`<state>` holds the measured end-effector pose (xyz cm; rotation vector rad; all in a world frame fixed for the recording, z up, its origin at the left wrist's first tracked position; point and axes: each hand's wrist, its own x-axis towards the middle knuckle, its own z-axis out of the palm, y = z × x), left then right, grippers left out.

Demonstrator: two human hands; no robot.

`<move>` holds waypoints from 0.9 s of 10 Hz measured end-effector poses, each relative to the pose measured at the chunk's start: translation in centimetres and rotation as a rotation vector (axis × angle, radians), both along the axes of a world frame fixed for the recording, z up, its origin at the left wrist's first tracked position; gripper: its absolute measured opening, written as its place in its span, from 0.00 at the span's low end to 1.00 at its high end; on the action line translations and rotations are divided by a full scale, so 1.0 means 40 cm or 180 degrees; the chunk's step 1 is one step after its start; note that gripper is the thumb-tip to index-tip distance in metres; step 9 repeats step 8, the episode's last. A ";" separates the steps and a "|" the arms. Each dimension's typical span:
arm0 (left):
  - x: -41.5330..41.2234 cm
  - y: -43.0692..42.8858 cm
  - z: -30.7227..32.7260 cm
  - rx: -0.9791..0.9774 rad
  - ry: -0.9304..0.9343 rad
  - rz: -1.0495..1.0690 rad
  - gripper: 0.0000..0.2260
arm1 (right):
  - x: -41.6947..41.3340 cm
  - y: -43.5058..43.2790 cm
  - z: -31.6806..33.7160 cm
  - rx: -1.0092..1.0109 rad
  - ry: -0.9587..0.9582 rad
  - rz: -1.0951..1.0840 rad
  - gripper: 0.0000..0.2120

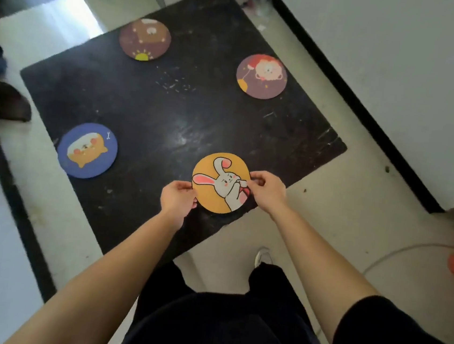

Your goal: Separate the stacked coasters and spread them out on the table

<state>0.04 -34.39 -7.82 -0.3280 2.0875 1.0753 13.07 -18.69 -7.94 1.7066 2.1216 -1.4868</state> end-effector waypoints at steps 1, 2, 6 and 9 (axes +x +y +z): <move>0.058 0.007 -0.047 -0.0196 0.0097 0.0496 0.08 | -0.004 0.047 -0.056 -0.0094 -0.0057 0.0398 0.11; 0.090 0.010 -0.067 -0.0347 0.0229 0.0708 0.08 | 0.001 0.072 -0.085 -0.0065 -0.0099 0.0606 0.11; 0.135 -0.046 -0.113 -0.0850 0.0592 0.0307 0.04 | 0.019 0.036 -0.100 0.0282 -0.0397 0.1066 0.10; 0.135 -0.081 -0.076 -0.1156 0.0872 -0.0884 0.14 | 0.011 0.030 -0.043 0.0317 -0.0711 0.1283 0.20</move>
